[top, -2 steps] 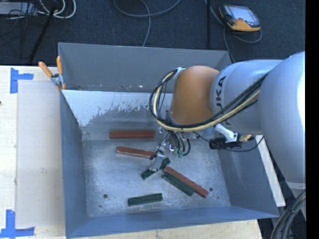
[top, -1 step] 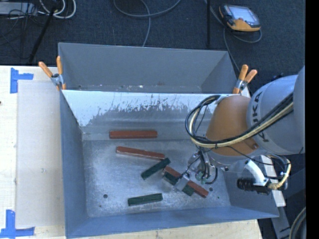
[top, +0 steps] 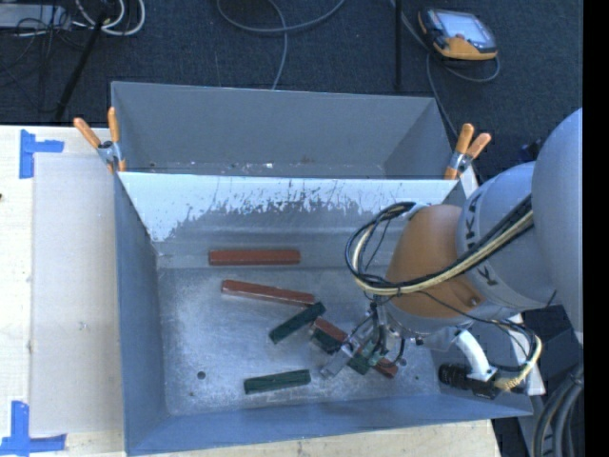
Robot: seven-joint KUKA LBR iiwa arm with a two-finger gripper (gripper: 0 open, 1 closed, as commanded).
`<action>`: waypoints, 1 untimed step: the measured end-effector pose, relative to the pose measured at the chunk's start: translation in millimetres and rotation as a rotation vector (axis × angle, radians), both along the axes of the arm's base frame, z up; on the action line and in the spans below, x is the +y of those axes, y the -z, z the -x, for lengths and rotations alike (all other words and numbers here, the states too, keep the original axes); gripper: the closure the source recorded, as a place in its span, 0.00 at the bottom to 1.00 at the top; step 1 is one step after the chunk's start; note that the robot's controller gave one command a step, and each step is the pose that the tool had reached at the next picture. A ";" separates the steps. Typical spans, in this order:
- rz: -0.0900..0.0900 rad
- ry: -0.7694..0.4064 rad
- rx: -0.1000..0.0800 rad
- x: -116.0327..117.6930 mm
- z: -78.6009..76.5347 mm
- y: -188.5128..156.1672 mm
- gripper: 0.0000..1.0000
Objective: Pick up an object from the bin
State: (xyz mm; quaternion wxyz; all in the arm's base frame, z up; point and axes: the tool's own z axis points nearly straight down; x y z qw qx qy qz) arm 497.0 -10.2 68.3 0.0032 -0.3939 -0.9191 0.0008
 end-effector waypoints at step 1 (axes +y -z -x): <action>0.000 0.002 -0.003 0.0 0.4 0.7 0.00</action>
Offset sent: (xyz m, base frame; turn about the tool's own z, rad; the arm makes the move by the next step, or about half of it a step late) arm 0.0000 0.0000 0.0000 0.0000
